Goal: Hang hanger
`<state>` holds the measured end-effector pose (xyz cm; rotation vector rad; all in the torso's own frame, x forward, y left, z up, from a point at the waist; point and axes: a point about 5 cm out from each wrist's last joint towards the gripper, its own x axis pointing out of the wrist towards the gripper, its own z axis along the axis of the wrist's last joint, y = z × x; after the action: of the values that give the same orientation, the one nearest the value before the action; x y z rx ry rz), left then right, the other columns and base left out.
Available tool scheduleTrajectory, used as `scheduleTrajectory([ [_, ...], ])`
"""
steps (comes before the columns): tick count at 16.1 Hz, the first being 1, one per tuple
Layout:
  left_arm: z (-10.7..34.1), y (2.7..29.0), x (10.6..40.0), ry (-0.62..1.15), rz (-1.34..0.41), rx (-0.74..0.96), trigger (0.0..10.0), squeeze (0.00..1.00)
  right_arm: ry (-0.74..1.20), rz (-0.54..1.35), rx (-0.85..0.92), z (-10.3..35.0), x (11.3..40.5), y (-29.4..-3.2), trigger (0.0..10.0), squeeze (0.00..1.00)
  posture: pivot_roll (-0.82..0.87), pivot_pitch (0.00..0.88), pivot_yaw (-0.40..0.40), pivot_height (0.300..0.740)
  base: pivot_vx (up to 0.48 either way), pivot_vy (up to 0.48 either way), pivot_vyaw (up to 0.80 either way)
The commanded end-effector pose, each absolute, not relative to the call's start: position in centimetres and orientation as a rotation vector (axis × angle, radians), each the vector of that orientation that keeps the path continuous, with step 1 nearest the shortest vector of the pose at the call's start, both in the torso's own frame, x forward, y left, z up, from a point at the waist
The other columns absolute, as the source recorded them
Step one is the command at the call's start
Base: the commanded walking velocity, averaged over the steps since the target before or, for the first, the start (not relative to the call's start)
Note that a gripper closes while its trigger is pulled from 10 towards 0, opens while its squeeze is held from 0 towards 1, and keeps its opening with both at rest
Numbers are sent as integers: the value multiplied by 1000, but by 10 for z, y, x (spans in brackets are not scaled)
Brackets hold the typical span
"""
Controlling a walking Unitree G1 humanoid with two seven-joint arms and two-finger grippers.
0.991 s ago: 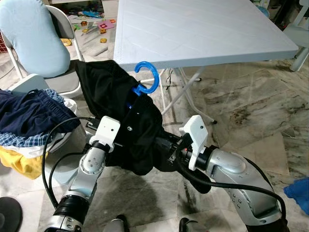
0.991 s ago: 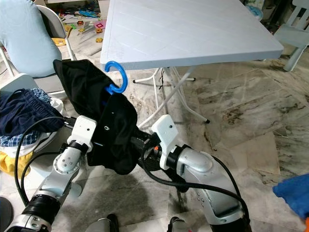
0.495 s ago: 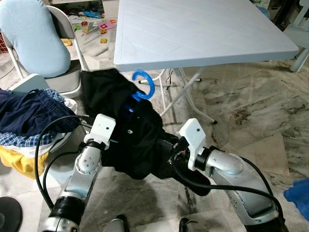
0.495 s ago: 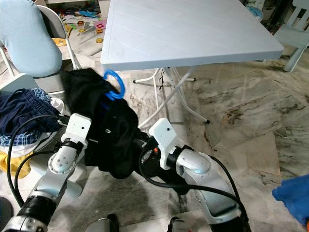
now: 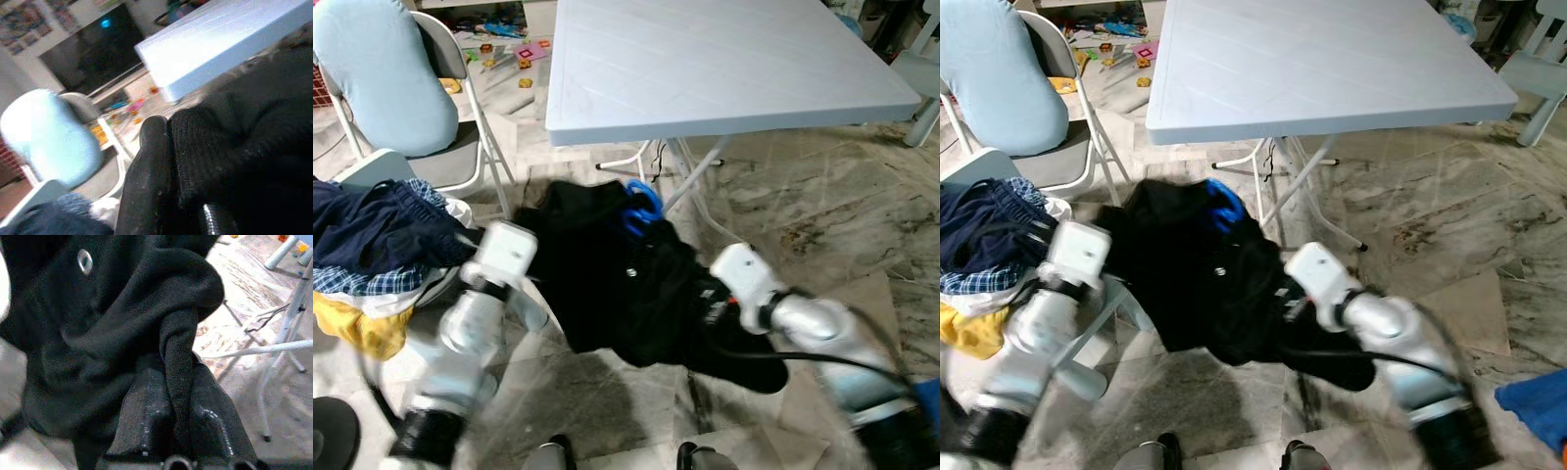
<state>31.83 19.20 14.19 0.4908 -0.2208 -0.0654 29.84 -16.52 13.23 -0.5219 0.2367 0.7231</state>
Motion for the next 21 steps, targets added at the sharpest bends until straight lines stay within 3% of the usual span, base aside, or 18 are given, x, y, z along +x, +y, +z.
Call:
scheduleTrajectory([
  [1, 153, 210, 325, -218, -18, 507, 0, 0, 199, 734, -558, 145, 301, -180, 10000, 0, -56, 166, 38, 740, 0, 0, 0],
  [3, 166, 227, 333, -219, 29, 536, 0, 0, 211, 757, -584, 155, 296, -204, 10000, 0, -64, 164, 42, 740, 0, 0, 0],
  [5, 169, 233, 336, -215, 49, 541, 0, 0, 215, 801, -581, 159, 289, -211, 10000, 0, -69, 167, 45, 740, 0, 0, 0],
  [6, 172, 244, 339, -193, 79, 536, 0, 0, 248, 858, -569, 168, 274, -231, 10000, 0, -83, 173, 46, 740, 0, 0, 0],
  [10, 167, 250, 341, -151, 91, 503, 0, 0, 267, 951, -532, 182, 255, -247, 10000, 0, -88, 177, 51, 740, 0, 0, 0],
  [17, 145, 248, 344, -42, 61, 403, 0, 0, 68, 1065, -311, 231, 240, -245, 10000, 0, -95, 176, 63, 740, 0, 0, 0],
  [21, 123, 211, 345, 34, -131, 299, 0, 0, -77, 1057, -133, 242, 247, -221, 10000, 0, -92, 172, 62, 740, 0, 0, 0],
])
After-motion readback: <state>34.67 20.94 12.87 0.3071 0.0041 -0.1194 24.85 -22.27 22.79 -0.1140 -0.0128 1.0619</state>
